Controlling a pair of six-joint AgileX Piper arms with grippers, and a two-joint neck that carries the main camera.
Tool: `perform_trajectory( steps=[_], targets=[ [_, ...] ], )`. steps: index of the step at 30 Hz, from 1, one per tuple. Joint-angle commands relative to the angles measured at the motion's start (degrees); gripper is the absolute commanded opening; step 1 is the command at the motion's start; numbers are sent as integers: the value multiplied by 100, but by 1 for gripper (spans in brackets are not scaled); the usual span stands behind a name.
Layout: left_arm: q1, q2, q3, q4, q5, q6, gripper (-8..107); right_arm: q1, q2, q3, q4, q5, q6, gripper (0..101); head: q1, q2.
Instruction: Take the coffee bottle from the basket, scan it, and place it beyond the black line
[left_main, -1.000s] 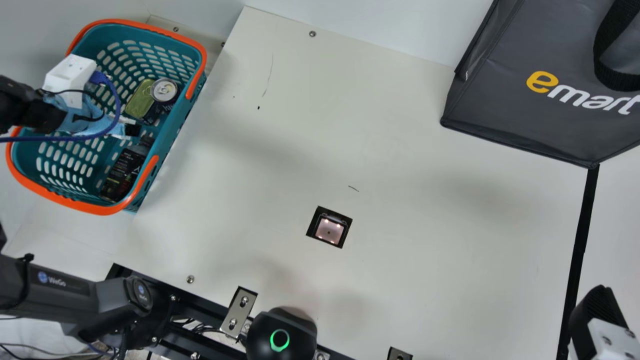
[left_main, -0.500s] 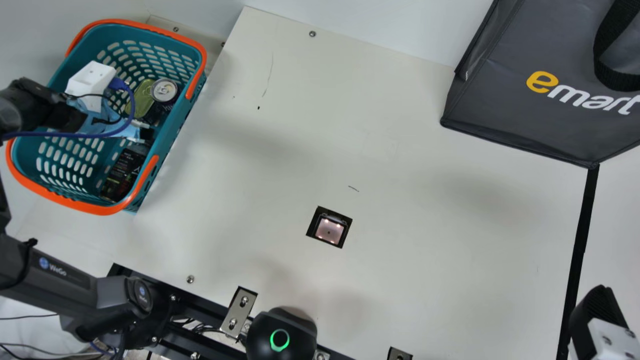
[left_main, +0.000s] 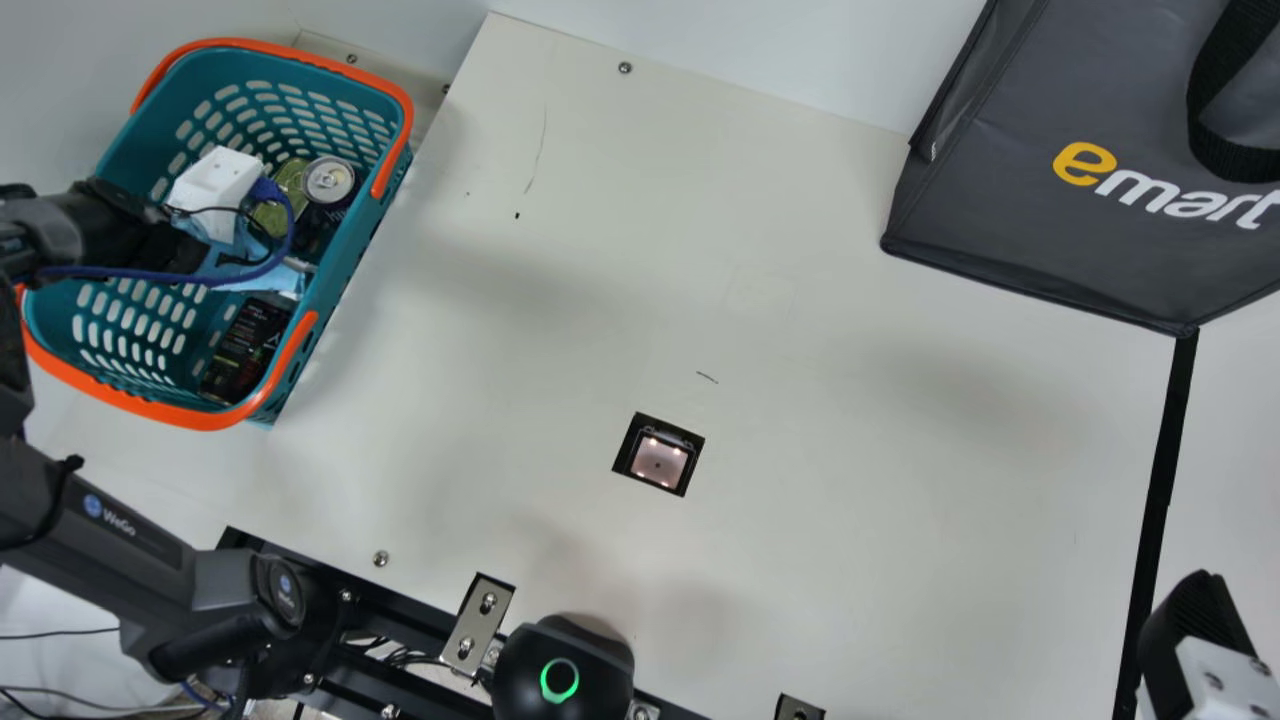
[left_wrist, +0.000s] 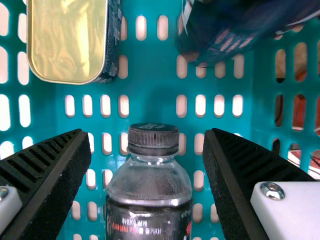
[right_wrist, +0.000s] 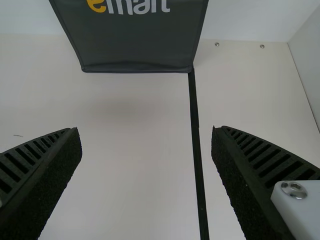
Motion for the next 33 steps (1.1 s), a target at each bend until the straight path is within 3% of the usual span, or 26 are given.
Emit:
perform_trajectory(
  steps=[1, 23, 33],
  targets=[
    [-30, 61, 9, -53, -68, 20, 90, 0, 0, 0, 0, 0, 0, 91, -96, 14],
    [-219, 663, -9, -384, -640, 212, 90, 0, 0, 0, 0, 0, 0, 91, -96, 14],
    [-247, 667, -28, -485, -659, 351, 23, 0, 0, 0, 0, 0, 0, 91, -96, 14]
  ],
)
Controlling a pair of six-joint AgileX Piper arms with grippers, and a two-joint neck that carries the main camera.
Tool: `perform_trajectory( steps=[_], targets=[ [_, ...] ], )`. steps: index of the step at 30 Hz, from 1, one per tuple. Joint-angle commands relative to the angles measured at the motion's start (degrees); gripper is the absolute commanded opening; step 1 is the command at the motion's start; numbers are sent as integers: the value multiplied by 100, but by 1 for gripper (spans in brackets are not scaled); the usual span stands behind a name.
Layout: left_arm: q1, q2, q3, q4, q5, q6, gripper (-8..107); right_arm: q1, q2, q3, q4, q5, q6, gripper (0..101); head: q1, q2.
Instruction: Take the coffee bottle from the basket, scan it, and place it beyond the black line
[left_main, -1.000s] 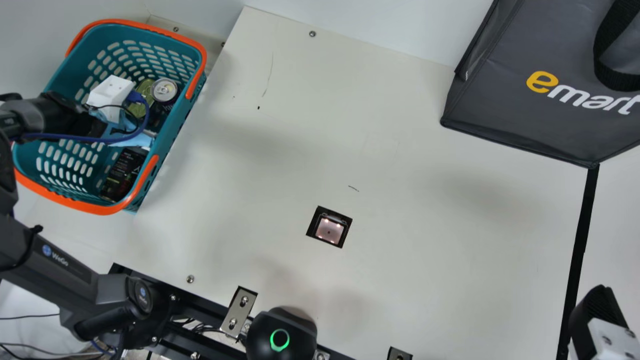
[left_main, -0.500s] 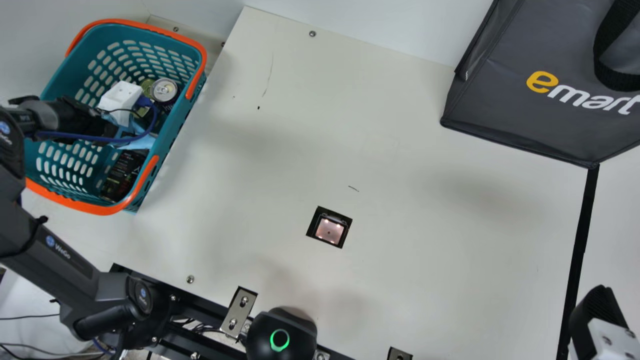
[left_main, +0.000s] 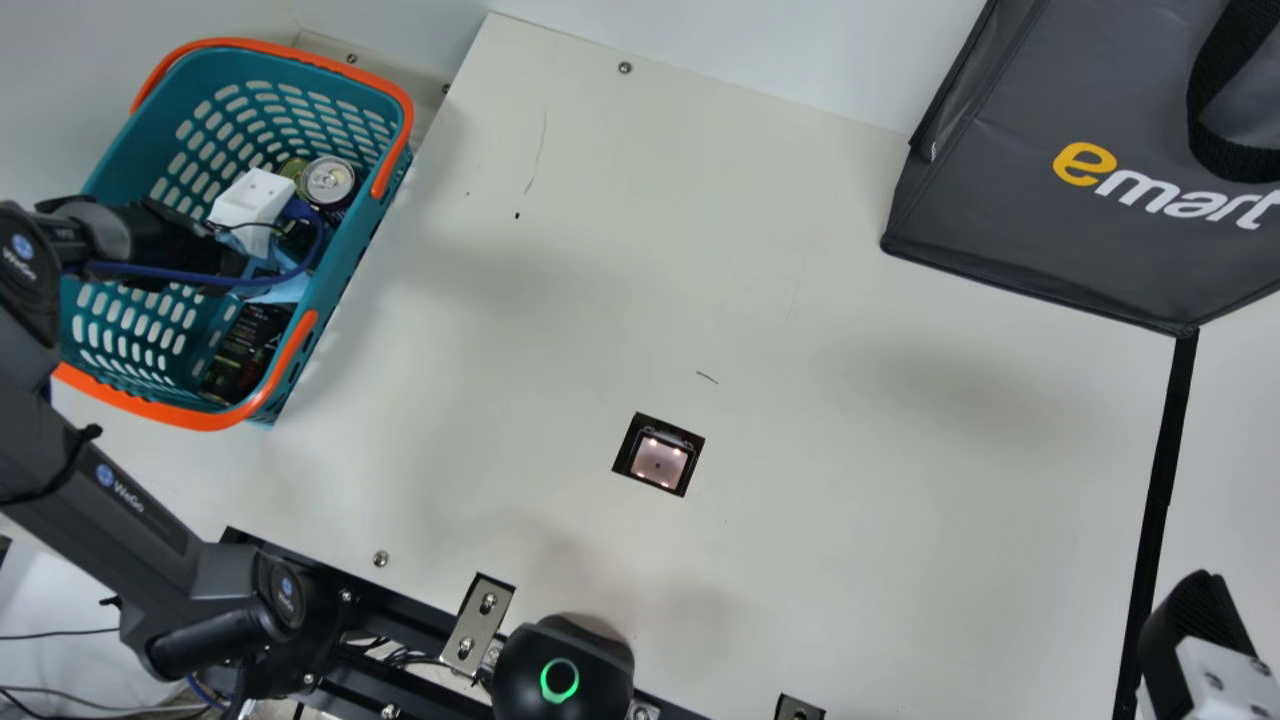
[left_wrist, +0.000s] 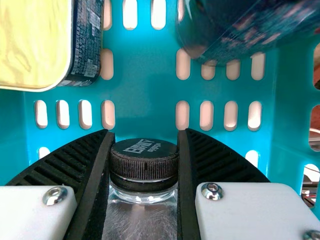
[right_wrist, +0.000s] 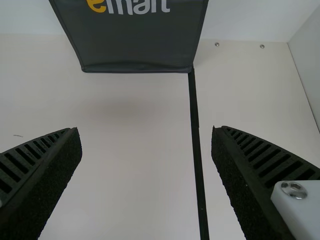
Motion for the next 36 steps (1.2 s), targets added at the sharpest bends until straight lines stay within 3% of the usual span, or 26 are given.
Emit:
perform_trajectory(
  steps=[1, 2, 16, 36],
  targets=[
    [-1, -52, -25, -16, 30, 32, 16, 0, 0, 0, 0, 0, 0, 91, -96, 14],
    [-1, -86, -38, -23, 58, 39, 10, 0, 0, 0, 0, 0, 0, 91, -96, 14],
    [123, -821, -200, -209, 683, 235, 10, 0, 0, 0, 0, 0, 0, 91, -96, 14],
    [533, -2117, -158, 49, 1712, 99, 10, 0, 0, 0, 0, 0, 0, 91, -96, 14]
  ],
)
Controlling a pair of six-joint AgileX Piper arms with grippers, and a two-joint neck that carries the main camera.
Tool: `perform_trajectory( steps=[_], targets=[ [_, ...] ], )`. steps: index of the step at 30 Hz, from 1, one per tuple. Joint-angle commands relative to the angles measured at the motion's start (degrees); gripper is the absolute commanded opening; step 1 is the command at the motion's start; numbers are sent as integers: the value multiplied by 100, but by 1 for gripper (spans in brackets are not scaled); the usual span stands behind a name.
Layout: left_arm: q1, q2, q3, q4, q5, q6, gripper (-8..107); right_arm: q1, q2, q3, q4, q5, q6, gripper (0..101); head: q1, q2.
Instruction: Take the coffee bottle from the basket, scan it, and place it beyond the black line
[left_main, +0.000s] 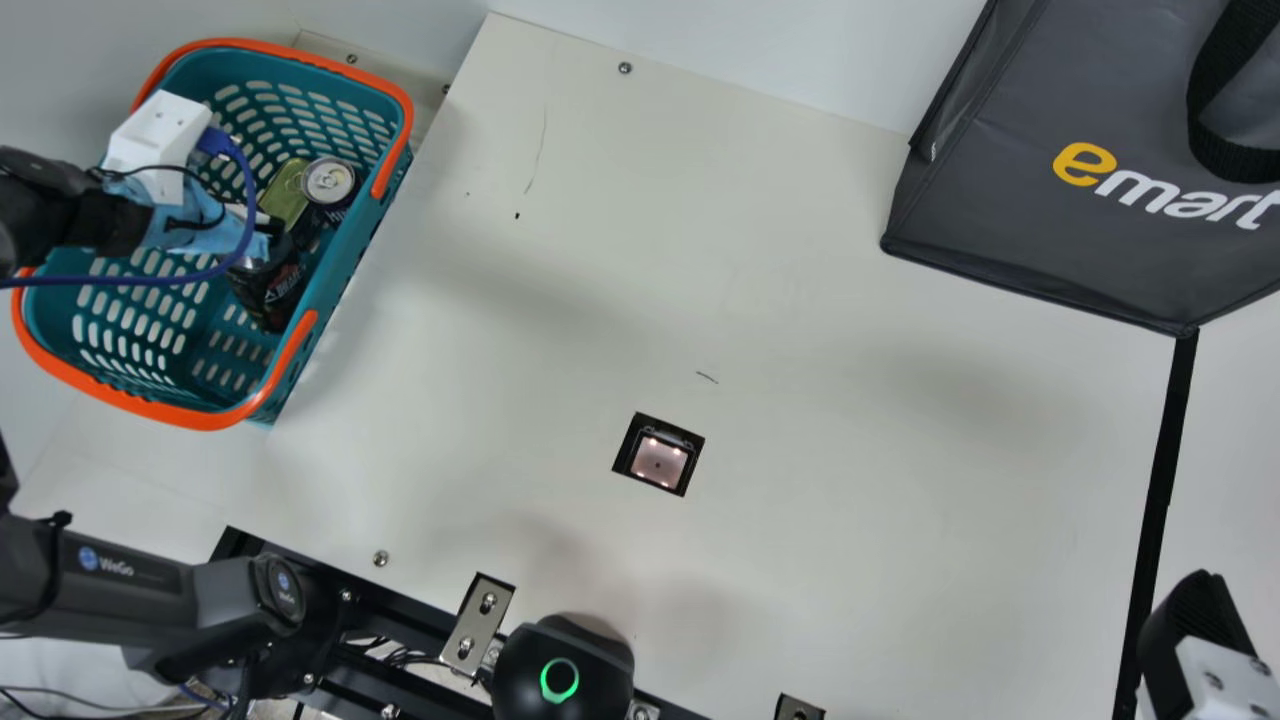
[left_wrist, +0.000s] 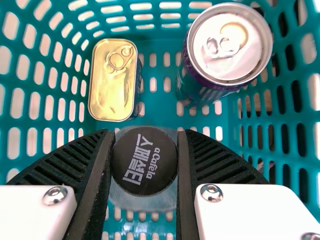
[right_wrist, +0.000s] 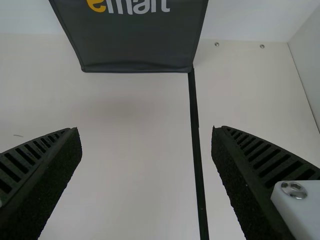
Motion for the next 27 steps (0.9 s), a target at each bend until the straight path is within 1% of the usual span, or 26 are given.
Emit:
perform_trajectory(
  steps=[1, 8, 14, 27],
  targets=[
    [28, -94, -7, 9, 91, -14, 10, 0, 0, 0, 0, 0, 0, 91, -96, 14],
    [161, -434, -48, 35, 375, -75, 10, 0, 0, 0, 0, 0, 0, 91, -96, 14],
    [225, -688, -197, 24, 638, -205, 10, 0, 0, 0, 0, 0, 0, 91, -96, 14],
    [234, -1122, -836, -15, 1311, -645, 10, 0, 0, 0, 0, 0, 0, 91, -96, 14]
  ],
)
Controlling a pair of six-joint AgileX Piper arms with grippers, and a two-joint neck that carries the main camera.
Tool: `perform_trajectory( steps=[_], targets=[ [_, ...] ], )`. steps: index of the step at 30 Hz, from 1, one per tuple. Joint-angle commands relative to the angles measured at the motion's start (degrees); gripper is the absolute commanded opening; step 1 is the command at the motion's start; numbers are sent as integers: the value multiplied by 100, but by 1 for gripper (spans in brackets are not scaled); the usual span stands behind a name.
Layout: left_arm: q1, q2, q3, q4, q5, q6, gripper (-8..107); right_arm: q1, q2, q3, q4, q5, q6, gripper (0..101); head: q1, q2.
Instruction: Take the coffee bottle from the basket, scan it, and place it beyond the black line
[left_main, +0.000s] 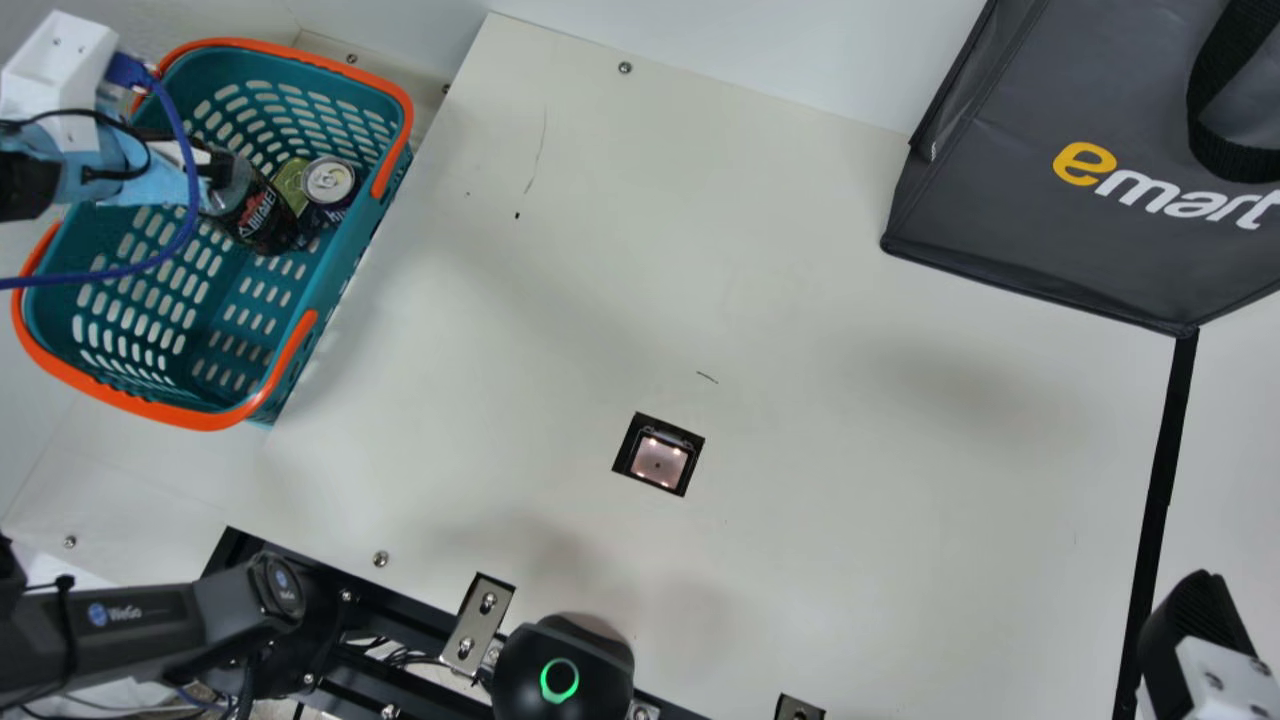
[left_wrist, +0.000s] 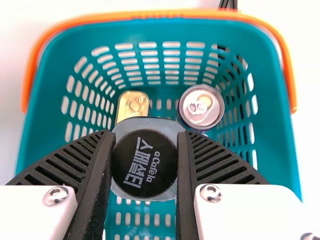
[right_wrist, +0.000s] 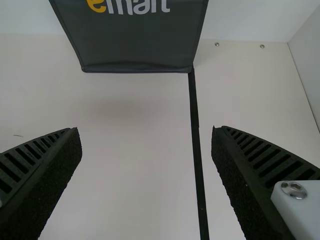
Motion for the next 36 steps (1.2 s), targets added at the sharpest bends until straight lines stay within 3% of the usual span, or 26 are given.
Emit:
perform_trajectory(
  steps=[1, 23, 36],
  targets=[
    [-15, -40, -132, -8, 98, -71, 10, 0, 0, 0, 0, 0, 0, 91, -96, 14],
    [-472, -311, -1557, -74, 896, -1009, 10, 0, 0, 0, 0, 4, 0, 91, -96, 14],
    [-873, -411, -1968, -104, 1068, -1272, 10, 0, 0, 0, 0, 4, 0, 91, -96, 14]
  ],
)
